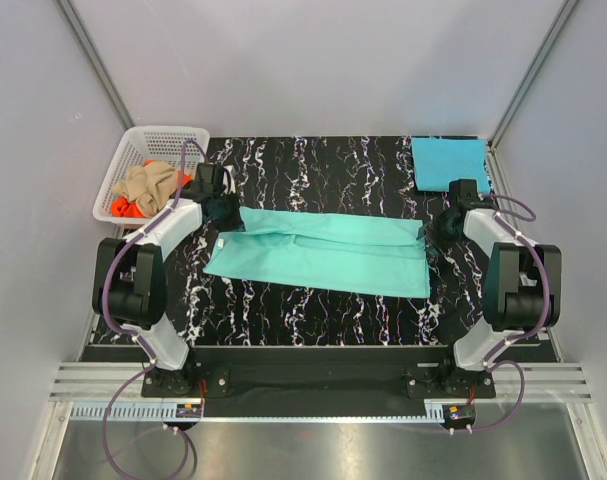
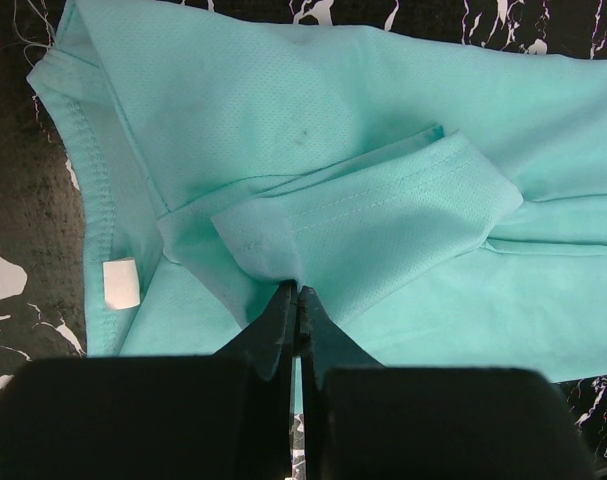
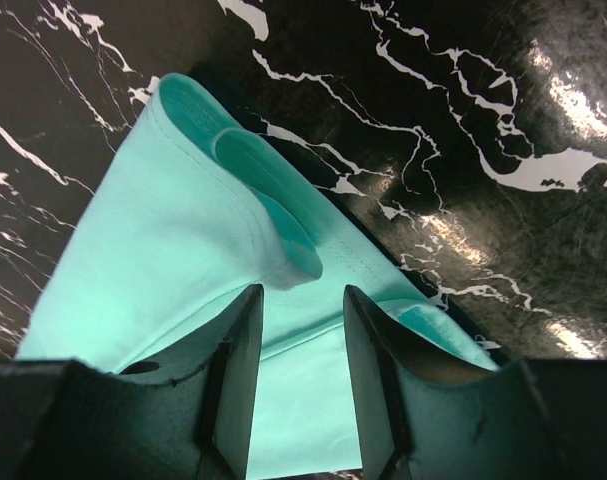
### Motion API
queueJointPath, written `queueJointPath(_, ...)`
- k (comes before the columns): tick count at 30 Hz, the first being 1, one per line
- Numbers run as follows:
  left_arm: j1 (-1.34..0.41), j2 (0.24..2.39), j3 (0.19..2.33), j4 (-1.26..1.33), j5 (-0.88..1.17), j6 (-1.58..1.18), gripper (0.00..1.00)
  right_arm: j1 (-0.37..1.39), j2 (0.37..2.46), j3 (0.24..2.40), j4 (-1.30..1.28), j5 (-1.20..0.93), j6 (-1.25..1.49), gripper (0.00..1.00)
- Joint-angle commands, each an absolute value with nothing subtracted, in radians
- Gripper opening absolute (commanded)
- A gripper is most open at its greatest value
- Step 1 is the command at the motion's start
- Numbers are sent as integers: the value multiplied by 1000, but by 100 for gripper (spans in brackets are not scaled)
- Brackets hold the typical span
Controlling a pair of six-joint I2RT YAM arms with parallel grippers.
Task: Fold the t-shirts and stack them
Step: Fold the tshirt
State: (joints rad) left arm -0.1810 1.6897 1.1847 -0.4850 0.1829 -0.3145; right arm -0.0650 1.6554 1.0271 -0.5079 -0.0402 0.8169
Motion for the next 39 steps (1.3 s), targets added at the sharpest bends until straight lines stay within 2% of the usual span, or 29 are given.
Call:
queueJointPath(1,-184,1669,1209,-485,167,-322,0,-58,1664,1088,-546,-15,957,45)
queueJointPath(21,-186,1678,1232,-485,172,-325,0,-58,1763,1146,-584,18,1062,43)
queueJointPath(27,-186,1680,1232,-489,167,-325,0,-60,1752,1173,-672,28,1083,44)
queueJointPath(39,-186,1678,1223,-479,170,-328,0,-58,1784,1192,-687,-26,1169,42)
